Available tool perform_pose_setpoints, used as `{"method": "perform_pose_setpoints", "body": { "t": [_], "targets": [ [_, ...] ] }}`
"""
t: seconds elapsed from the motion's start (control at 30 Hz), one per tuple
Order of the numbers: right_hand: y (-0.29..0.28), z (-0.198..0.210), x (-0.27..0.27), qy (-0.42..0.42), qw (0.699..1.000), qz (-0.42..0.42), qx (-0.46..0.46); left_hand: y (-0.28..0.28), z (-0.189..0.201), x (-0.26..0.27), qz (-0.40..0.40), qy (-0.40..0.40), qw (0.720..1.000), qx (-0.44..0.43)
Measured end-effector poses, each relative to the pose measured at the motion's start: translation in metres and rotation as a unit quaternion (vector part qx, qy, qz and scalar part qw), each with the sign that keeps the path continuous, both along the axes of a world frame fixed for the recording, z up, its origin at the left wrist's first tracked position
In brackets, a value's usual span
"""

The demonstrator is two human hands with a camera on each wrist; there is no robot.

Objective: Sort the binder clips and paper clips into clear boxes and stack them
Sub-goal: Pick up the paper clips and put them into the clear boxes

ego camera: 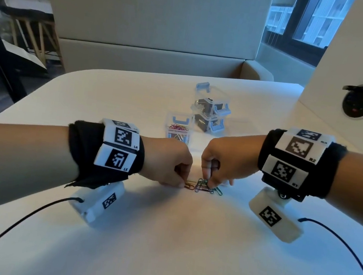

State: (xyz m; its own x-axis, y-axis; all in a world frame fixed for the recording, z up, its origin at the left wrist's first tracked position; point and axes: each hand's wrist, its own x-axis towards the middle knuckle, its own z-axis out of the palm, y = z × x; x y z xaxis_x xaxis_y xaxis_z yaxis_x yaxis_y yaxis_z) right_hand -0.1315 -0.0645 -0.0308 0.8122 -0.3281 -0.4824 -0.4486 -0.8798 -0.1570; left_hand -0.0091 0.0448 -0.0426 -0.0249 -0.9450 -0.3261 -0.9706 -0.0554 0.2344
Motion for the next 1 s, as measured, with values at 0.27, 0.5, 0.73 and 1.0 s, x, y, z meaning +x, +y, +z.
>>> {"method": "perform_pose_setpoints", "body": {
  "t": [0.27, 0.5, 0.73, 1.0],
  "targets": [
    [-0.0007, 0.0005, 0.003, 0.015, 1.0, 0.0, 0.016, 0.0054, 0.0017, -0.0047, 0.003, -0.003, 1.0, -0.015],
    [0.0016, -0.0003, 0.0024, 0.01, 1.0, -0.005, 0.015, 0.0066, 0.0005, -0.0028, 0.052, 0.056, 0.997, -0.03],
    [0.0024, 0.0014, 0.005, 0.026, 1.0, -0.015, -0.004, 0.0047, -0.0028, -0.0017, 0.049, 0.05, 0.997, -0.018],
    [0.0032, 0.0049, 0.0086, 0.038, 0.999, -0.033, -0.013, 0.0054, 0.0018, -0.0049, 0.03, 0.007, 1.0, 0.007]
  ]
}}
